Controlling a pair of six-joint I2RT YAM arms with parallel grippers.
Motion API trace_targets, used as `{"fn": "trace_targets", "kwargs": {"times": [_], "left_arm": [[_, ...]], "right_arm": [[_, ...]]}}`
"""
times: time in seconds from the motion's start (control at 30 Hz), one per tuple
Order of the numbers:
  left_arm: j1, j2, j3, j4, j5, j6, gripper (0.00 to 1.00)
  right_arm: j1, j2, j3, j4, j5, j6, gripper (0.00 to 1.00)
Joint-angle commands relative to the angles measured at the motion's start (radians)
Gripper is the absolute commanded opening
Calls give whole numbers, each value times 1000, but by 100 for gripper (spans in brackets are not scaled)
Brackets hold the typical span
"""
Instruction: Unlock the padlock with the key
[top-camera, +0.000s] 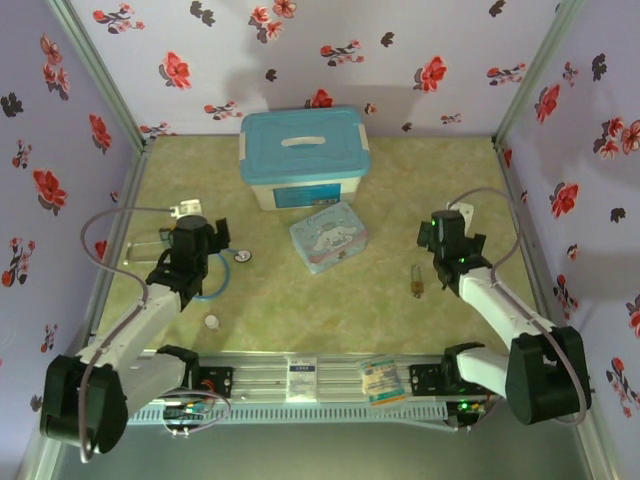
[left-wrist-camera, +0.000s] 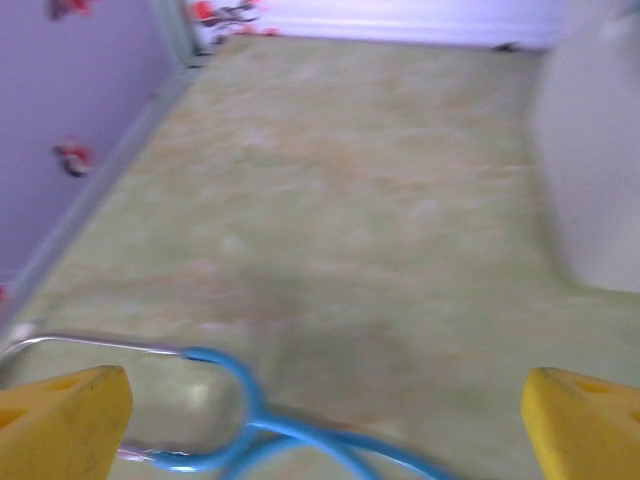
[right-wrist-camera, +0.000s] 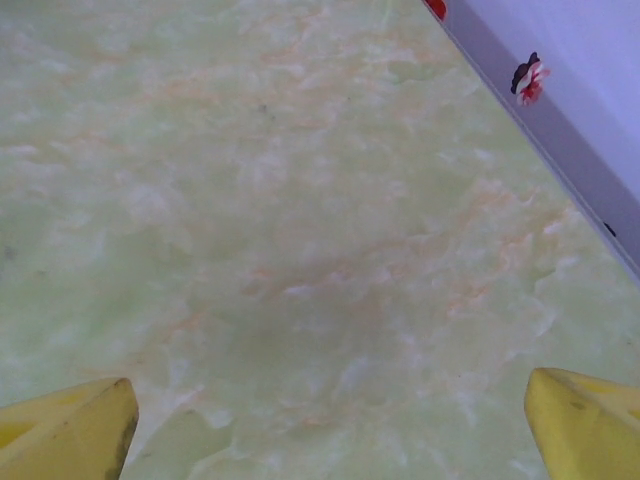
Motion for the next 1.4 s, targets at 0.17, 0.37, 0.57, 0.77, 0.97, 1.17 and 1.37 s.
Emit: {"fn": "trace_targets", "kwargs": {"times": [0.17,0.37,0.57,0.77,0.97,1.17,1.37], "left_arm": [[230,294,-152,633,203,136,100],[295,439,-148,787,314,117,100],[295,504,-209,964,326,118,100],[286,502,-142,835,373,150,100],[286,502,-144,840,374,150,100],[286,503,-142,835,374,153,100],[285,505,-134,820,378,155,100]], "right_arm": [[-89,189,-181,717,-31,-106,99],[-136,252,-242,922,13,-88,99],[-178,339,-148,829,-114,-84,99],[-184,391,-145,846,-277,-131,99],[-178,416,-181,971,-172,-111,99],[-177,397,-173,922,-175,-109,99],[-177,397,-174,919,-175,-109,99]]}}
